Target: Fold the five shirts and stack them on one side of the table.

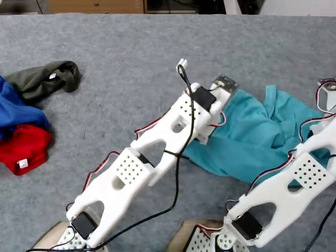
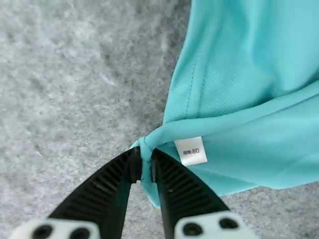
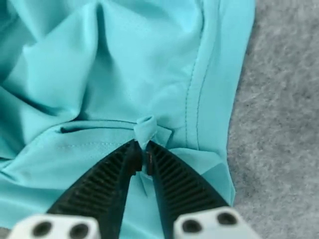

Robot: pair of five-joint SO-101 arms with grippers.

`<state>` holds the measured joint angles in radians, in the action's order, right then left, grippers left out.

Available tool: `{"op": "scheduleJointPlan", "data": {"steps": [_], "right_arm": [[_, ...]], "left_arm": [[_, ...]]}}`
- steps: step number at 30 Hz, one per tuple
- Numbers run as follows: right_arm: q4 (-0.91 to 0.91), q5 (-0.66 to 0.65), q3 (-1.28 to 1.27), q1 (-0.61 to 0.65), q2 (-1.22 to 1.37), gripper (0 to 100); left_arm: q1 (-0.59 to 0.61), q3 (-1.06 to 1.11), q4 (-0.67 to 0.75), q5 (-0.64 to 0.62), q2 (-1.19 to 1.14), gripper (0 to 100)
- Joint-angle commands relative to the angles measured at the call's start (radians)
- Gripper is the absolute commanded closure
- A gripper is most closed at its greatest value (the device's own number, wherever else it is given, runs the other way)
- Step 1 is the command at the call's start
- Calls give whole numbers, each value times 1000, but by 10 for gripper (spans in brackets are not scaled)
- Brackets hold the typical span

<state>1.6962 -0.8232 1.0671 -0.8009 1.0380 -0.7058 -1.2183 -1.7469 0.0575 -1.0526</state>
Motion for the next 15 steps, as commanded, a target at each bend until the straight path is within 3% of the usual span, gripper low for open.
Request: {"op": "scheduleJointPlan", "data": {"steps": [1, 10, 15], "right_arm": [[12, 18, 67, 33, -10, 979], [91, 170, 549, 84, -85, 979], [87, 218, 596, 88, -288, 978]], "left_arm": [[17, -40, -12, -8, 61, 982], [75, -37, -12, -11, 354, 982], [124, -37, -12, -9, 562, 982]]}}
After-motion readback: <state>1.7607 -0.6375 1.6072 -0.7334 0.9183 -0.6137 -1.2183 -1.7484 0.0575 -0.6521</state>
